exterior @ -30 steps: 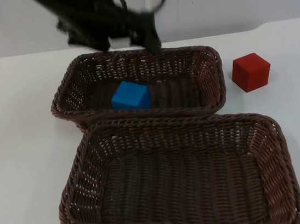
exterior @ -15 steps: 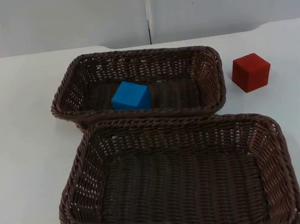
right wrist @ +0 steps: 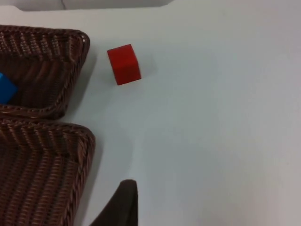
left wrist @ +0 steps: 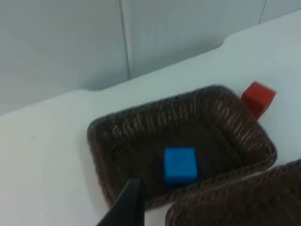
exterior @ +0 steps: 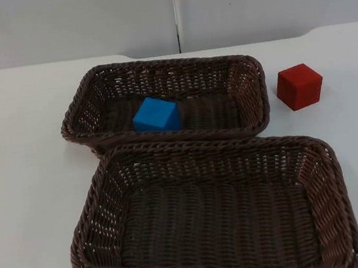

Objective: Pick up one cube with the left hand and place it into the upper basket. Pick up one cube with the right hand and place it into the lower basket.

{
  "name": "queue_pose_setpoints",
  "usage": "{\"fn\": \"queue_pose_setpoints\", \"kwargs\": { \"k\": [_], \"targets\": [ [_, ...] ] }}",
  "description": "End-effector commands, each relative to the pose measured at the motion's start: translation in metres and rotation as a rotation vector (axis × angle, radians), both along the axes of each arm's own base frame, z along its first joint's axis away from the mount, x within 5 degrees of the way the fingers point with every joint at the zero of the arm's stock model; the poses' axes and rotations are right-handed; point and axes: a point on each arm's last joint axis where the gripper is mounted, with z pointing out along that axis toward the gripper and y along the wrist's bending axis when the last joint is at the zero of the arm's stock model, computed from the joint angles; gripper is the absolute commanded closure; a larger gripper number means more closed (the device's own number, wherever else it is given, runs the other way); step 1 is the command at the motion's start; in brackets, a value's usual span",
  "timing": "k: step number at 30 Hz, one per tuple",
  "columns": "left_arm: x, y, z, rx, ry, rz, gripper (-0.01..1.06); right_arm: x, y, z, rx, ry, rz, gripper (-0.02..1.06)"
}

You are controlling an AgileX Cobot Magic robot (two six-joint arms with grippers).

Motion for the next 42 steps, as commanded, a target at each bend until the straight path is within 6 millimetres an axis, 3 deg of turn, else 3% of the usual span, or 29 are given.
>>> {"fn": "queue_pose_setpoints", "kwargs": {
  "k": [1,3,4,8,9,10,13,14,18,24,29,42],
  "targets": [
    [-0.014,0.007,-0.006,-0.003,-0.007,0.025,0.0,0.024,0.003,0.004,0.005,0.012,0.027,-0.01],
    [-0.027,0.013,-0.014,-0.008,-0.011,0.048,0.0,0.049,0.005,0.004,-0.004,0.056,0.048,-0.01],
    [-0.027,0.013,-0.014,-0.008,-0.011,0.048,0.0,0.049,0.005,0.004,-0.004,0.056,0.048,-0.01],
    [-0.047,0.023,-0.024,-0.012,-0.032,0.067,0.0,0.105,0.008,-0.006,-0.029,0.192,0.068,-0.01],
    [-0.052,0.025,-0.025,-0.003,-0.034,0.066,0.0,0.12,0.009,-0.01,-0.033,0.222,0.073,-0.01],
    [-0.052,0.025,-0.025,-0.003,-0.034,0.066,0.0,0.12,0.009,-0.01,-0.033,0.222,0.073,-0.01],
    [-0.063,0.028,-0.022,-0.002,-0.045,0.063,0.0,0.163,0.013,-0.023,-0.038,0.269,0.114,-0.01],
    [-0.063,0.028,-0.022,-0.002,-0.045,0.063,0.0,0.163,0.013,-0.023,-0.038,0.269,0.114,-0.01],
    [-0.072,0.031,-0.017,-0.018,-0.078,0.062,0.0,0.219,0.017,-0.046,-0.046,0.344,0.146,-0.01],
    [-0.075,0.033,-0.018,0.002,-0.071,0.061,0.0,0.253,0.024,-0.071,-0.074,0.38,0.184,0.0],
    [-0.075,0.034,-0.019,0.015,-0.07,0.062,0.0,0.284,0.059,-0.094,-0.181,0.333,0.329,0.0],
    [-0.075,0.035,-0.02,0.042,-0.064,0.065,0.0,0.342,0.085,-0.151,-0.154,0.339,0.35,0.0]
  ]
}}
